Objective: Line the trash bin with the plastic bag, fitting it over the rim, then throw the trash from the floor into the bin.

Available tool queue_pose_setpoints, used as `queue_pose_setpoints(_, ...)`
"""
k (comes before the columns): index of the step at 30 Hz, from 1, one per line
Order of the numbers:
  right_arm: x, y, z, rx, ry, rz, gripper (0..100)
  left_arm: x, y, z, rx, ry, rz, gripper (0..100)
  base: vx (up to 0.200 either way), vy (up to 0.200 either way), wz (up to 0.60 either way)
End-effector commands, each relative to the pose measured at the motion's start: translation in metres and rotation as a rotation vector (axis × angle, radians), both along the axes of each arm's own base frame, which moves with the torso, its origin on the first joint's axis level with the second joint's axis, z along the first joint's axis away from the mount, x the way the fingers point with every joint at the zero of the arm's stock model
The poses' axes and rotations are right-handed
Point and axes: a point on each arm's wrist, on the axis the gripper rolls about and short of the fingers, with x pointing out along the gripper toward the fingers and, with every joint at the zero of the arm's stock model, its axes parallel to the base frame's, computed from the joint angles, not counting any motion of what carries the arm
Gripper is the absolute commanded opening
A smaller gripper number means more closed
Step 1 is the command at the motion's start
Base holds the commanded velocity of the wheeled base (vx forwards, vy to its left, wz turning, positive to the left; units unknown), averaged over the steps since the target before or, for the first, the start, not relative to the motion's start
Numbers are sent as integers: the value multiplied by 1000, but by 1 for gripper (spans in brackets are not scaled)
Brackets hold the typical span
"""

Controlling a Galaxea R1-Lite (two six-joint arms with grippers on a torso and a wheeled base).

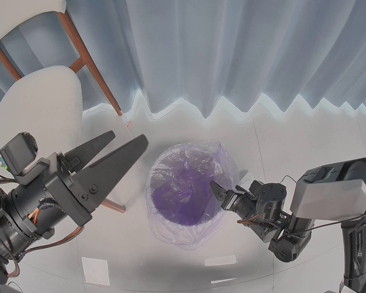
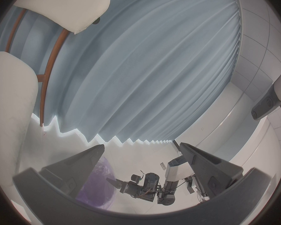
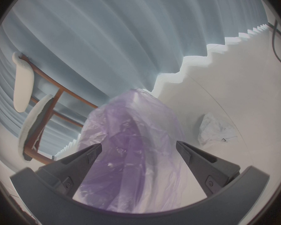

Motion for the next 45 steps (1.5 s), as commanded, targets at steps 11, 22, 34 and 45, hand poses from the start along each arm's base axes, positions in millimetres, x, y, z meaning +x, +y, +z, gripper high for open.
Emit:
queue_pose_setpoints(11,-54,-50,89,133,-88,202,100,14,-10,-6,-27,87,-8,100,0,0,0)
queue_pose_setpoints(22,-85,-78,110,158,-109,171,100,37,-30,-47,56,189,1,100,-182,-127,0)
queue_pose_setpoints(34,-61,-76,112,146,-93,135,100,46,-16,-35,-10,115,76,100,-183,-183,0)
queue_pose_setpoints(45,4,-45,93,38,47,135,100,41,14,7,-128,-29,158,100,0,0,0)
